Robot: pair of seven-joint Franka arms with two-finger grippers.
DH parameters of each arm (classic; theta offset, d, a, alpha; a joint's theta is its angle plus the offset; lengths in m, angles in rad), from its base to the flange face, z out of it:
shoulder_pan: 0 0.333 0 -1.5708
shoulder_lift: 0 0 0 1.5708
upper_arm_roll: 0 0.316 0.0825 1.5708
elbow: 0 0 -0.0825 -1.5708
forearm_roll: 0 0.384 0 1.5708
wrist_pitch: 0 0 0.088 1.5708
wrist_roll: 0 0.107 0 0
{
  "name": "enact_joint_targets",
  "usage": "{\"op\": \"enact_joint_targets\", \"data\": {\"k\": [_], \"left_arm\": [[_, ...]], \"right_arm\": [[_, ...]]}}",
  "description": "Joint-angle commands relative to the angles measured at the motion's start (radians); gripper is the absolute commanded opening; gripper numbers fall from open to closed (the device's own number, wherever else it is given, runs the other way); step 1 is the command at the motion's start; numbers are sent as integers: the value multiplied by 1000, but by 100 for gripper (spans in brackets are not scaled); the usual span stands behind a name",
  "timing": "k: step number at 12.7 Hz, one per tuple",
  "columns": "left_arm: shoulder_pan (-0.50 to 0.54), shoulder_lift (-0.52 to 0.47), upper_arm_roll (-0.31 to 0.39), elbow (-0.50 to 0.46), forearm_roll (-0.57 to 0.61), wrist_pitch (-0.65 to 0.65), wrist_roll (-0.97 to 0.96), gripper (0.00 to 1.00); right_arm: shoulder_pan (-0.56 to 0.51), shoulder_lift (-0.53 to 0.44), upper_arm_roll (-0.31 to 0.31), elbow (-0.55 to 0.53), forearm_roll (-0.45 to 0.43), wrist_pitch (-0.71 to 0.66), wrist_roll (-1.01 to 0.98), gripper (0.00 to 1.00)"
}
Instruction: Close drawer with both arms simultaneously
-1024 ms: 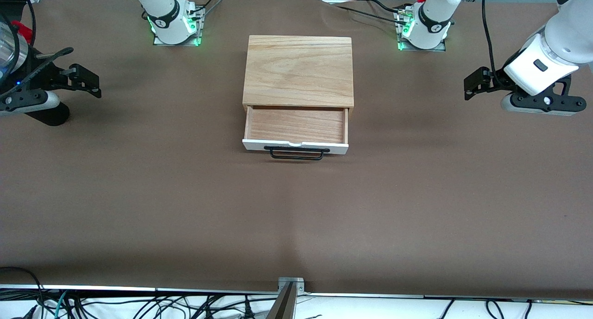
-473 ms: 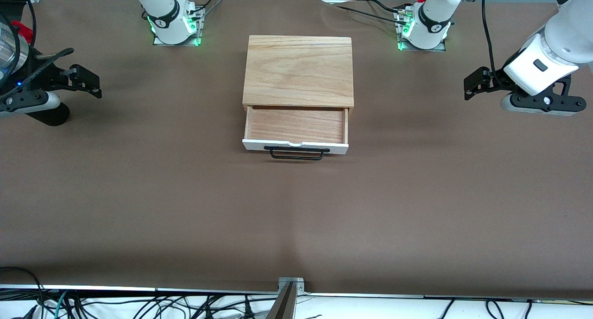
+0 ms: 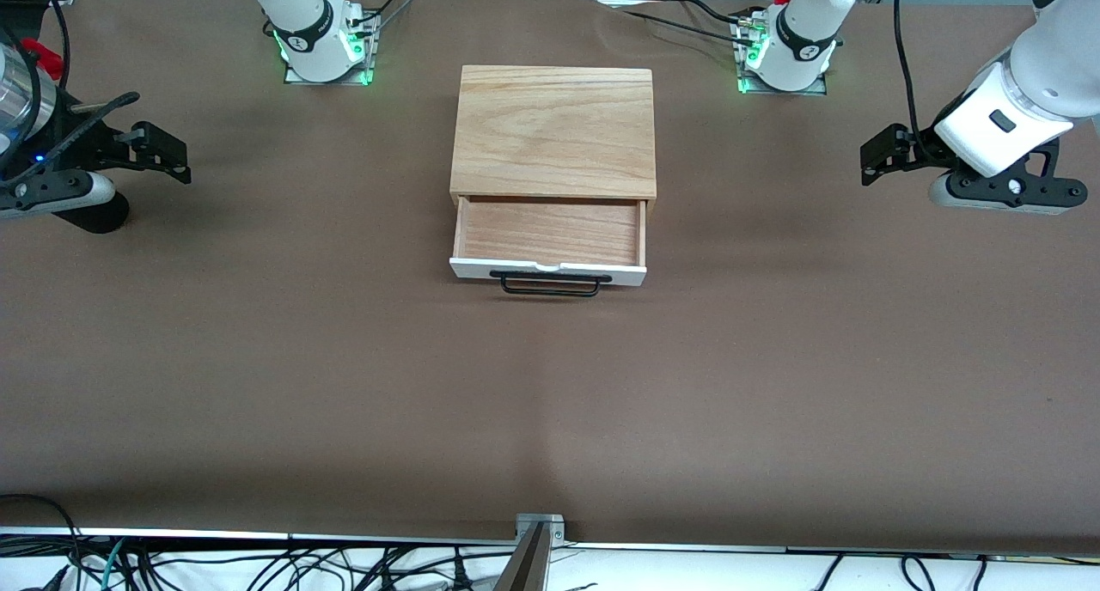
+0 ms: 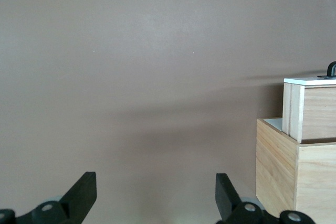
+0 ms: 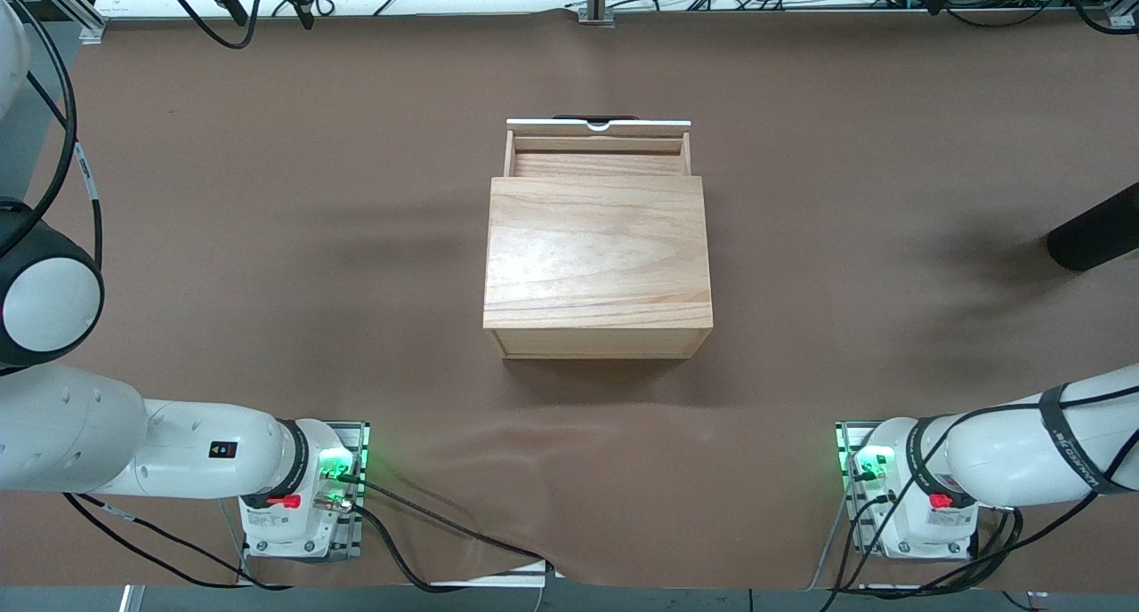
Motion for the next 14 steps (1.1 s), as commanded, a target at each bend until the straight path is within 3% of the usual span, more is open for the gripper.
{"op": "enact_joint_targets", "data": {"k": [1,14], "left_arm": [[-1,4,-1,17,10,-14,1,100],[1,4,1,17,13,-12,3,100]], "right_arm": [[-4,7,2,15,16,-2,-4,100],[2,21,2,11,30,-4,-3,100]]}}
